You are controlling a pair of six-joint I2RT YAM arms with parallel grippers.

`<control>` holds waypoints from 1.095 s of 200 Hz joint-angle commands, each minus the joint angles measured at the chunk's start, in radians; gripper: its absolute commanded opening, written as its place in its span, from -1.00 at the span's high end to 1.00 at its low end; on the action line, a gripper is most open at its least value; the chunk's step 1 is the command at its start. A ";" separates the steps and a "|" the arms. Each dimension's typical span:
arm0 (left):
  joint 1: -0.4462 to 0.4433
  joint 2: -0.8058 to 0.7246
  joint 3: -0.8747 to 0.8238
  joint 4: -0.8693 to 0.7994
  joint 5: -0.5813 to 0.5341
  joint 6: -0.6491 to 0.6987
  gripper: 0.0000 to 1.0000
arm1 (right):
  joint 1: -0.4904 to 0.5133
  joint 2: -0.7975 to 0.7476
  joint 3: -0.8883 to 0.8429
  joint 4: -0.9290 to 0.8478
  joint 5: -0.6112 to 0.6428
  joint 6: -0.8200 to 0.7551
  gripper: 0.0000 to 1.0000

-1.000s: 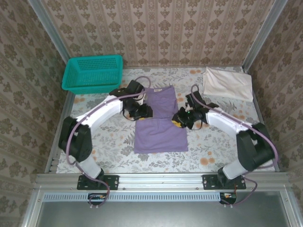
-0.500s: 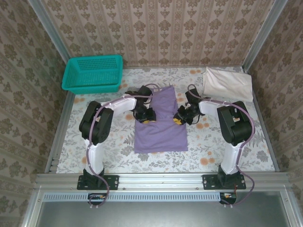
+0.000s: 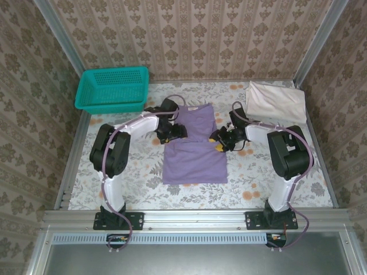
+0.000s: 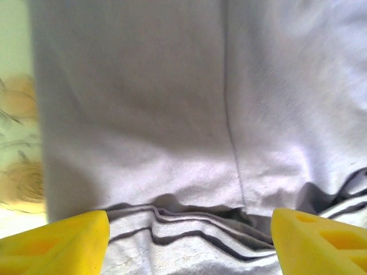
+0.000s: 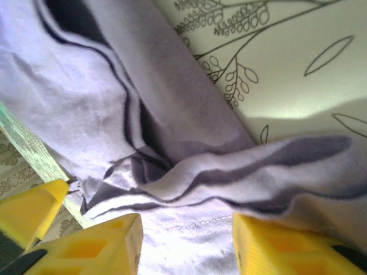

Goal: Fold and stack the t-shirts

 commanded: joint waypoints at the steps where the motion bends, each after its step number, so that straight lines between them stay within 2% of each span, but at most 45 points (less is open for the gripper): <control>1: 0.012 -0.125 0.067 -0.066 -0.037 0.036 -0.60 | -0.004 -0.123 0.022 0.014 0.039 -0.040 -0.06; 18: 0.013 -0.192 0.055 -0.102 -0.021 0.060 -0.61 | -0.004 -0.200 0.000 0.001 0.053 -0.094 -0.12; 40: 0.016 -0.295 -0.045 -0.150 0.022 0.073 -0.60 | -0.002 -0.293 -0.074 -0.072 0.052 -0.147 -0.15; 77: 0.007 -0.501 -0.374 -0.176 0.129 0.035 -0.37 | 0.031 -0.596 -0.279 -0.269 0.197 -0.245 -0.19; 101: -0.011 -0.630 -0.574 -0.132 0.199 -0.044 -0.31 | 0.078 -0.705 -0.386 -0.361 0.205 -0.236 -0.16; 142: -0.017 -0.747 -0.774 0.019 0.285 -0.230 -0.28 | 0.142 -0.657 -0.477 -0.332 0.171 -0.169 0.06; 171: -0.017 -0.708 -0.815 0.088 0.312 -0.280 -0.27 | 0.188 -0.600 -0.484 -0.278 0.176 -0.145 0.11; 219: -0.014 -0.651 -0.860 0.169 0.331 -0.321 -0.16 | 0.199 -0.527 -0.471 -0.229 0.157 -0.140 0.17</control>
